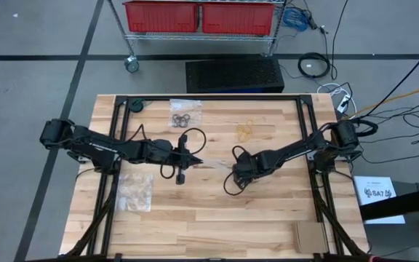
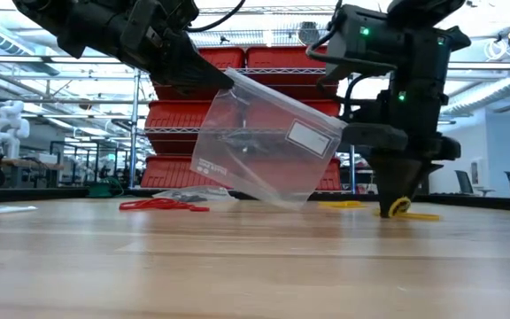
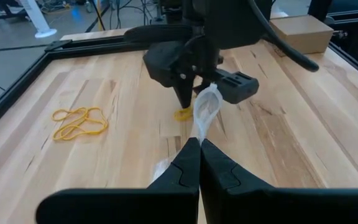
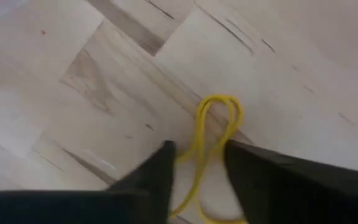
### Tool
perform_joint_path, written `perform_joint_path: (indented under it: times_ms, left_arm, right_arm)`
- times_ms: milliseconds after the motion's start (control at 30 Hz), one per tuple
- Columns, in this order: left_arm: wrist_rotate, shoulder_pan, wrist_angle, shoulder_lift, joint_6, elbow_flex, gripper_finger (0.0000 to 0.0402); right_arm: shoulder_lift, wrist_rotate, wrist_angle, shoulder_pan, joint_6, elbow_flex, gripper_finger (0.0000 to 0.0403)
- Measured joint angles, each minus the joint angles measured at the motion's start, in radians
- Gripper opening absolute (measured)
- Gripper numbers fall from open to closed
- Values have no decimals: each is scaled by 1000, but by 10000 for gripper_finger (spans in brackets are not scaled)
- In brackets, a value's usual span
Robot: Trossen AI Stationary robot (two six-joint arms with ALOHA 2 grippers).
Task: Sort rubber bands
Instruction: Put the yellow rubber band into the bottom right transparent zip bag
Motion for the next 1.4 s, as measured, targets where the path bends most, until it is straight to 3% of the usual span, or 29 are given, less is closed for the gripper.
perform_joint_path:
  times_ms: [67, 133, 333, 433, 567, 800, 1100, 1233, 1400]
  left_arm:
    - [0, 0, -1, 0, 0, 0, 2]
    - [0, 0, 0, 0, 3, 0, 2]
    - [0, 0, -1, 0, 3, 0, 2]
    - [0, 0, 0, 0, 2, 0, 2]
    - [0, 1, -1, 0, 3, 0, 2]
    - [0, 5, 2, 0, 2, 0, 2]
    - [0, 14, -2, 0, -5, 0, 2]
    - [0, 14, -1, 0, -5, 0, 2]
    - [0, 14, -1, 0, -6, 0, 2]
  right_arm:
    - [0, 14, 2, 0, -33, -1, 41]
    - [1, 27, 3, 10, -61, -2, 13]
    - [-44, 41, -39, 41, -71, -4, 2]
    - [-115, -8, -111, 64, -67, -16, 1]
    - [-243, 6, -125, 91, -62, -8, 0]
    - [-391, 193, 65, 114, -171, -7, 0]
    - [-322, 255, 486, 102, -530, -3, 0]
    - [-260, 332, 487, 101, -625, 47, 0]
    - [-182, 331, 481, 77, -682, 114, 0]
